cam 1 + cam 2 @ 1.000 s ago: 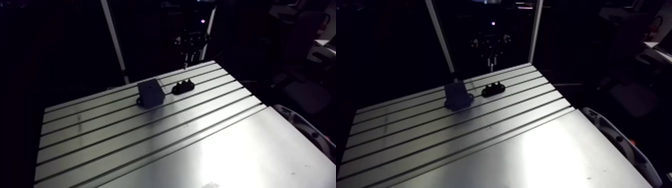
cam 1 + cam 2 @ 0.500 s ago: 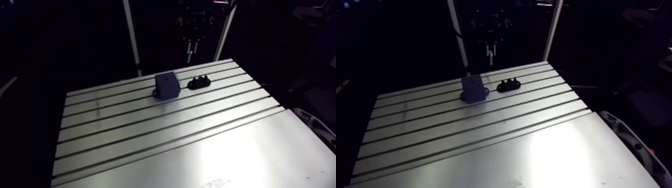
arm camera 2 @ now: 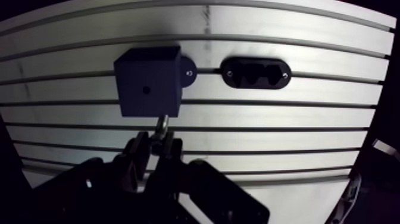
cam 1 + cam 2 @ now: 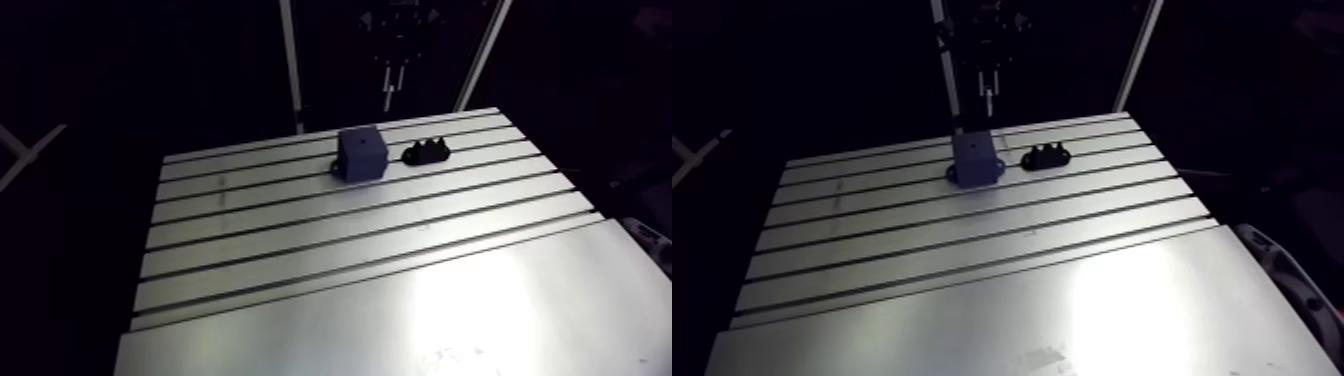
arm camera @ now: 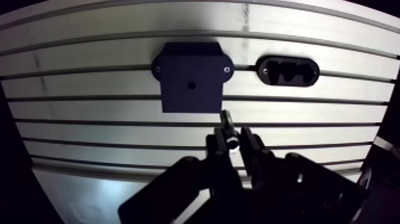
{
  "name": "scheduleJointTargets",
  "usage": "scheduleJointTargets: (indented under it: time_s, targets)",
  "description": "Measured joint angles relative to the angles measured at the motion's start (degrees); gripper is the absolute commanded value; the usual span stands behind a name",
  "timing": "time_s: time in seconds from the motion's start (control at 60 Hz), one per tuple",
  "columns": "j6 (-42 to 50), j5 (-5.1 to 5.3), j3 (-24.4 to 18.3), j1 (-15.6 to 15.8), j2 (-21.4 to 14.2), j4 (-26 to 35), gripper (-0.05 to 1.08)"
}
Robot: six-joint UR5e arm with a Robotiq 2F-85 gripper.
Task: Pick up the M10 bolt and insert it into the hole until fully seated.
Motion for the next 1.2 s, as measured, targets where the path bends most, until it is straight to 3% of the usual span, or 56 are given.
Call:
scheduleJointTargets:
  time_s: [0.467,1.2]
  targets:
    - [2.02,-0.31,0.51,3.12,1.72,-2.37,1.08]
    - [2.99,-2.03,0.89,3.4,2.86,-2.73,1.08]
